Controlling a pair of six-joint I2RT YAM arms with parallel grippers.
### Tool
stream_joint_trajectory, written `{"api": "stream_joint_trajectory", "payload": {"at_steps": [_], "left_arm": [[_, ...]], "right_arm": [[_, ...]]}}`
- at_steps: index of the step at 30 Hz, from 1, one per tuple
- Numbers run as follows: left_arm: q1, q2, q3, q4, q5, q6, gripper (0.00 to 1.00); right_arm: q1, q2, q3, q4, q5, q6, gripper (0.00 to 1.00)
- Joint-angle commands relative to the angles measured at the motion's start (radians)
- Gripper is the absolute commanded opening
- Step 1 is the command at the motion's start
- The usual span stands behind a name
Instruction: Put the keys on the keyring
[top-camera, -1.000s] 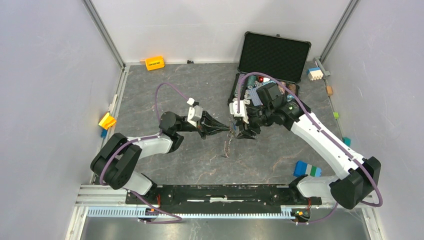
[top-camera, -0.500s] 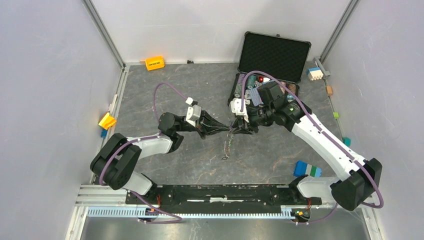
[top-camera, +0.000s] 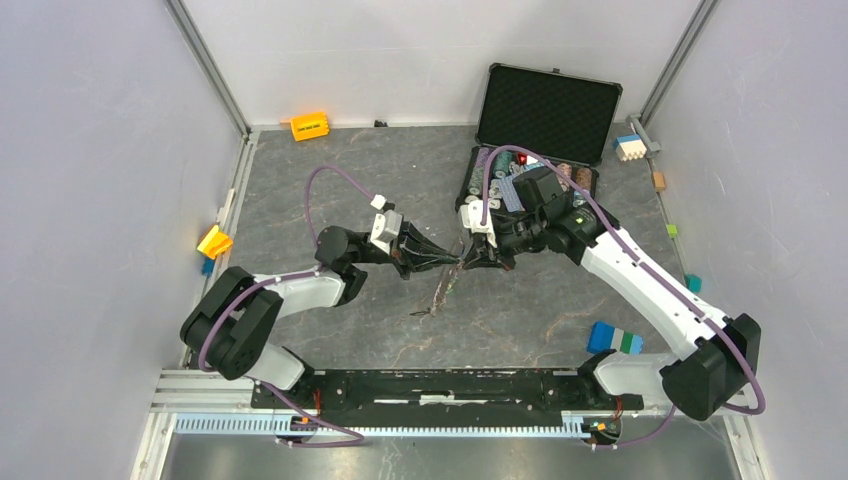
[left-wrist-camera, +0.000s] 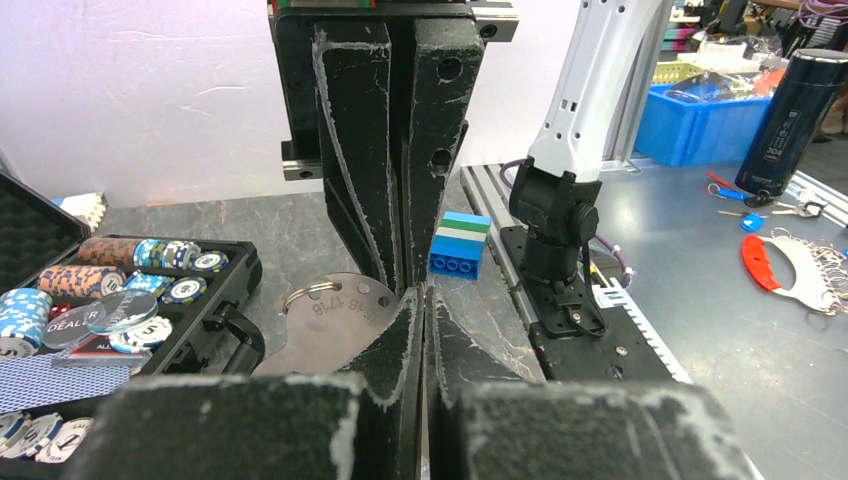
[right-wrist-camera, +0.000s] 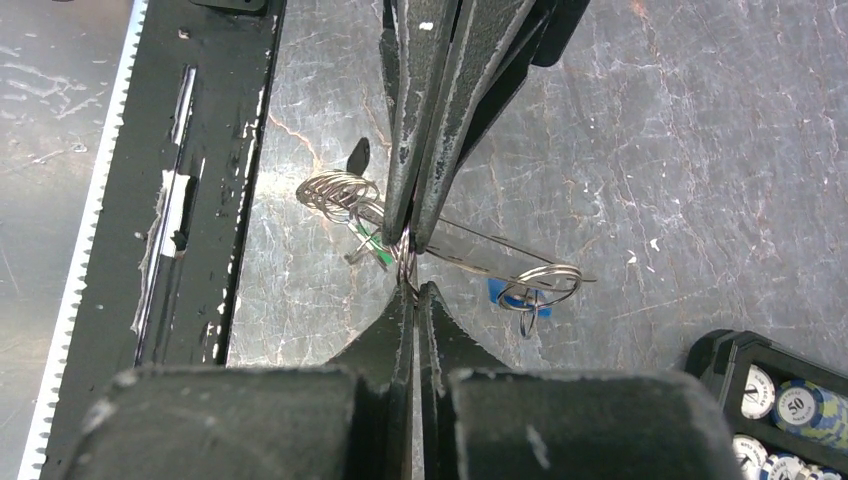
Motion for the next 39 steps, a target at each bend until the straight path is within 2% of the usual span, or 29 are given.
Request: {"api": "stream_joint_trajectory", "payload": {"at_steps": [1, 12, 14, 20, 22, 32, 39], "left_arm": [[-0.012, -0.025, 0.017, 0.118, 0.003, -0.033, 0.02], [-0.035, -0.008, 0.022, 0.124, -0.003, -0.037, 0.02], [-0.036, -0.007, 0.022, 0.124, -0.005, -0.037, 0.02], [-0.035, -0.002, 0.016, 0.129, -0.016, -0.046, 0.02], [-0.036, -0.001, 0.015, 0.129, -0.024, -0.051, 0.02], [-0.034, 0.004, 0.017, 0.117, -0.071, -0.062, 0.02], [-0.035, 0.009, 0.02, 0.114, -0.077, -0.065, 0.02]], "right_arm": [[-0.004, 0.018, -0.003, 0.017, -0.032, 0.005, 0.0], [-0.004, 0.056, 0.005, 0.032, -0.063, 0.025, 0.03], [-0.004, 0.052, 0.003, 0.033, -0.061, 0.025, 0.08], [-0.006, -0.003, -0.008, 0.043, -0.027, 0.019, 0.34], [-0.008, -0.037, -0.013, 0.053, -0.029, 0.016, 0.37], [-0.009, -0.143, -0.035, 0.112, -0.054, 0.027, 0.37], [-0.009, -0.129, -0.051, 0.133, -0.063, 0.038, 0.3]]}}
